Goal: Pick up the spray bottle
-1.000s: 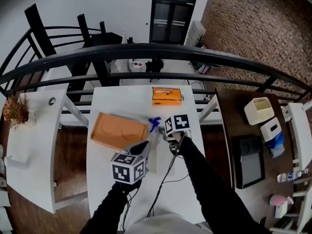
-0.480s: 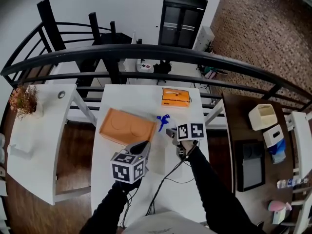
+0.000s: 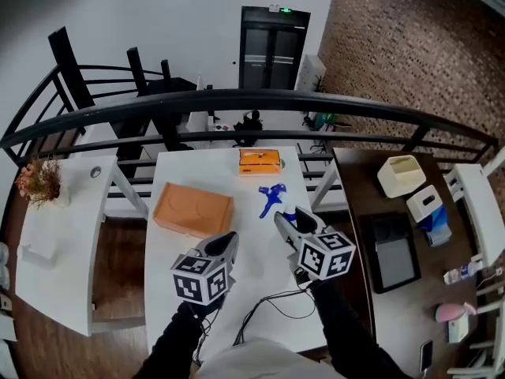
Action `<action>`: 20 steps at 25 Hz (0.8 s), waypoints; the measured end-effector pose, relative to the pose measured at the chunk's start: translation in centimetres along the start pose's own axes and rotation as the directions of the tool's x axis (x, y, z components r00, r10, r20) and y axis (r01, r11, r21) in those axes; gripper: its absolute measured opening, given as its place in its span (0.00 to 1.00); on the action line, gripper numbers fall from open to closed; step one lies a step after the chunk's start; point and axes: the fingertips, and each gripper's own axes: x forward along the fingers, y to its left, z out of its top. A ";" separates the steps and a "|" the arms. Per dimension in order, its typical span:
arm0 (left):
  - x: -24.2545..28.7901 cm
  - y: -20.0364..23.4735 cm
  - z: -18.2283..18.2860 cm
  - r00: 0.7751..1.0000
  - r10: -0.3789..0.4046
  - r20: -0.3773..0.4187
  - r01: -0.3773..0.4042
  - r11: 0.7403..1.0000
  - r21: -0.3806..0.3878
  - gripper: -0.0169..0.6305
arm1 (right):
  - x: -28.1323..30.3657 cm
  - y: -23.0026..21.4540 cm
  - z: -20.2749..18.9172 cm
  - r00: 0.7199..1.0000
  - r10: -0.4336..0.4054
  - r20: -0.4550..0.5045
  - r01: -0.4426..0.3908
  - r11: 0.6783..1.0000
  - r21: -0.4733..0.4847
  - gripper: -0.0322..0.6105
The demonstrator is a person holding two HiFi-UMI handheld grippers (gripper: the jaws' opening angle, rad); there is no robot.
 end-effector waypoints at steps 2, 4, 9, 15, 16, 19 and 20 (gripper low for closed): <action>-1.4 -2.1 0.4 1.000 0.002 0.029 -0.003 1.000 0.031 0.05 | -2.6 1.8 1.3 0.999 0.018 0.046 -0.015 0.999 -0.044 0.32; -3.0 -3.8 0.8 0.998 0.015 0.062 -0.019 0.998 0.063 0.05 | -4.6 3.6 2.2 0.995 0.047 0.087 -0.038 0.995 -0.094 0.32; -7.5 -6.8 1.1 0.988 0.073 0.136 -0.086 0.992 0.092 0.05 | -8.9 8.1 2.8 0.980 0.141 0.140 -0.116 0.978 -0.175 0.32; -13.6 -8.3 -0.8 0.981 0.061 0.182 -0.077 0.993 0.084 0.05 | -13.4 12.8 0.6 0.978 0.140 0.155 -0.109 0.975 -0.192 0.32; -14.7 -8.3 -1.7 0.982 0.046 0.185 -0.063 0.994 0.085 0.05 | -14.1 13.8 -0.3 0.979 0.126 0.162 -0.093 0.976 -0.197 0.32; -17.0 -8.5 -2.8 0.984 0.003 0.178 -0.022 0.994 0.103 0.05 | -15.4 16.0 -1.7 0.983 0.082 0.166 -0.048 0.979 -0.199 0.32; -17.2 -8.6 -2.4 0.985 -0.011 0.173 -0.008 0.994 0.109 0.05 | -15.4 16.2 -1.5 0.984 0.066 0.163 -0.033 0.979 -0.200 0.32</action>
